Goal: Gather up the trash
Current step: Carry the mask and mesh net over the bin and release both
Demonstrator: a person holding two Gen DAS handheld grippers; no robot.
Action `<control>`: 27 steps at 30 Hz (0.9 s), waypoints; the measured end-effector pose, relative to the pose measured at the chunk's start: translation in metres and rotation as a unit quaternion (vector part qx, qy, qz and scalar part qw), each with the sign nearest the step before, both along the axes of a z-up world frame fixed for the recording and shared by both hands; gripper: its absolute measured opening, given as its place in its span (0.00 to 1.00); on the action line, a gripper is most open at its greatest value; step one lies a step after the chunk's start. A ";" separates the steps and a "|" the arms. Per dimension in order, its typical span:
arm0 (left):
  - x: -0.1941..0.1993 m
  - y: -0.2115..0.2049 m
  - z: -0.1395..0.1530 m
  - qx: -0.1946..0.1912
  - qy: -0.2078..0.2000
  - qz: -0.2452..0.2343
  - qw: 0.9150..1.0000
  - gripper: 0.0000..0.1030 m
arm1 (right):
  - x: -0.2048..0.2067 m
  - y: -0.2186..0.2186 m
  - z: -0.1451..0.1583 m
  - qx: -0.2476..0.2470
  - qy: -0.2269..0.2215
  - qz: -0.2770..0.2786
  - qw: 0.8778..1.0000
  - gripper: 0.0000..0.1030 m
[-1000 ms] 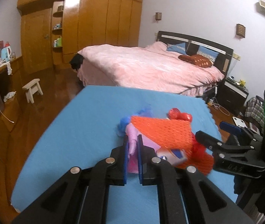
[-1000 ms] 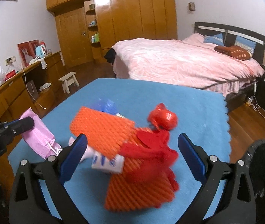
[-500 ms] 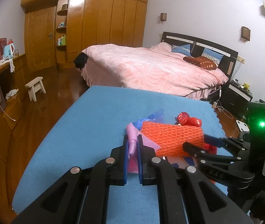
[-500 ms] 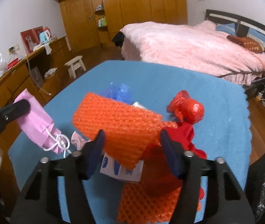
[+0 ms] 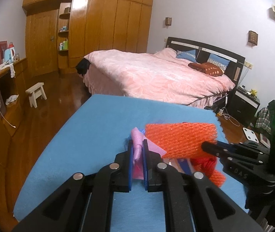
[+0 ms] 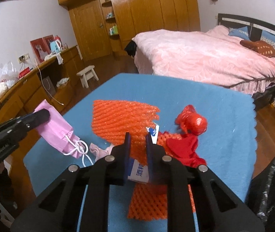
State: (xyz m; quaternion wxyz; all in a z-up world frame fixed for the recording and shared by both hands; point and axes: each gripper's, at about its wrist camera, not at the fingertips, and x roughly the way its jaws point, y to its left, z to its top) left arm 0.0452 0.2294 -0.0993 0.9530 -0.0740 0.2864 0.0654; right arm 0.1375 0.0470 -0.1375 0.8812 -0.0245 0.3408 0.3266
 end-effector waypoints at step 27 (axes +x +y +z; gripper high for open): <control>0.042 -0.147 0.037 0.003 -0.041 -0.129 0.991 0.08 | -0.023 -0.179 0.060 0.016 -0.059 -0.150 0.987 0.14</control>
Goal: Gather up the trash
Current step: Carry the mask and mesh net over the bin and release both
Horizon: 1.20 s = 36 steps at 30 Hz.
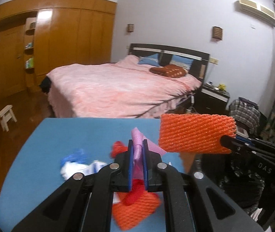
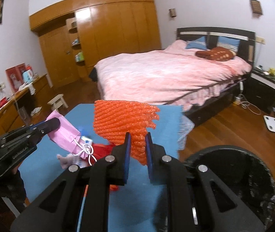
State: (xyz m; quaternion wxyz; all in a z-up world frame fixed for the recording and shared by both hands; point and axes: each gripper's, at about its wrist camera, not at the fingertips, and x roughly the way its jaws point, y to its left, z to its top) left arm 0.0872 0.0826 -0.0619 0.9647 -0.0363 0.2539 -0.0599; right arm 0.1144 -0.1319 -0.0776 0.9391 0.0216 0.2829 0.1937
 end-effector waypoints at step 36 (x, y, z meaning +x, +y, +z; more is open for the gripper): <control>0.046 -0.228 -0.052 0.004 0.062 -0.209 0.976 0.43 | -0.052 -0.209 -0.078 -0.029 0.069 -0.229 0.970 0.24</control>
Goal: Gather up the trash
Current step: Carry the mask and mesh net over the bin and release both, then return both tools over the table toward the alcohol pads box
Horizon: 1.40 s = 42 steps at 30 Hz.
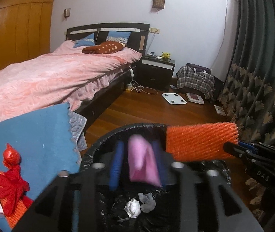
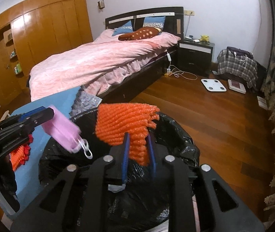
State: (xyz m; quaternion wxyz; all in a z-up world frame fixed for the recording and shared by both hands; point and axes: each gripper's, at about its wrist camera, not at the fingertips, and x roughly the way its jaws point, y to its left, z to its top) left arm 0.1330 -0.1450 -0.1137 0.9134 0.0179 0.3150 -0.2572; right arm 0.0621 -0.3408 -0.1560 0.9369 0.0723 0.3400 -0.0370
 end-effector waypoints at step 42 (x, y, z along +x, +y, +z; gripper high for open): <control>-0.064 0.256 0.015 0.060 -0.047 0.279 0.957 0.93 | 0.046 0.198 0.029 0.020 -0.050 0.184 0.981 0.94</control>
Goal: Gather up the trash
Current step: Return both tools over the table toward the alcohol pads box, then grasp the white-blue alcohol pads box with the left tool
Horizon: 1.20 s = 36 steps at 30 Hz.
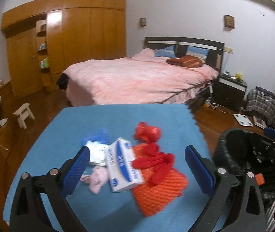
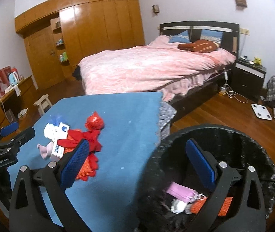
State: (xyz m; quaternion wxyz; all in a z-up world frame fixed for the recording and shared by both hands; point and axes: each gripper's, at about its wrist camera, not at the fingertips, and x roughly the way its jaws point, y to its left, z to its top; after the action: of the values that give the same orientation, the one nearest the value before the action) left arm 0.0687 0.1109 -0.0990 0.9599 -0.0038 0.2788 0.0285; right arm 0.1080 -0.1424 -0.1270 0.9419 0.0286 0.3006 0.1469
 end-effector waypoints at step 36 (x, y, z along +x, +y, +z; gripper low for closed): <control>0.054 0.032 -0.101 -0.062 0.114 0.013 0.991 0.62 | 0.039 0.067 -0.060 -0.027 0.050 0.053 0.997 0.94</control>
State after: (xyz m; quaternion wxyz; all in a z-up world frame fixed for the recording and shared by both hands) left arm 0.1228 0.1433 -0.1998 0.9194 -0.0637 0.3874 0.0235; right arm 0.1468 -0.0758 -0.1868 0.9170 -0.0053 0.3526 0.1866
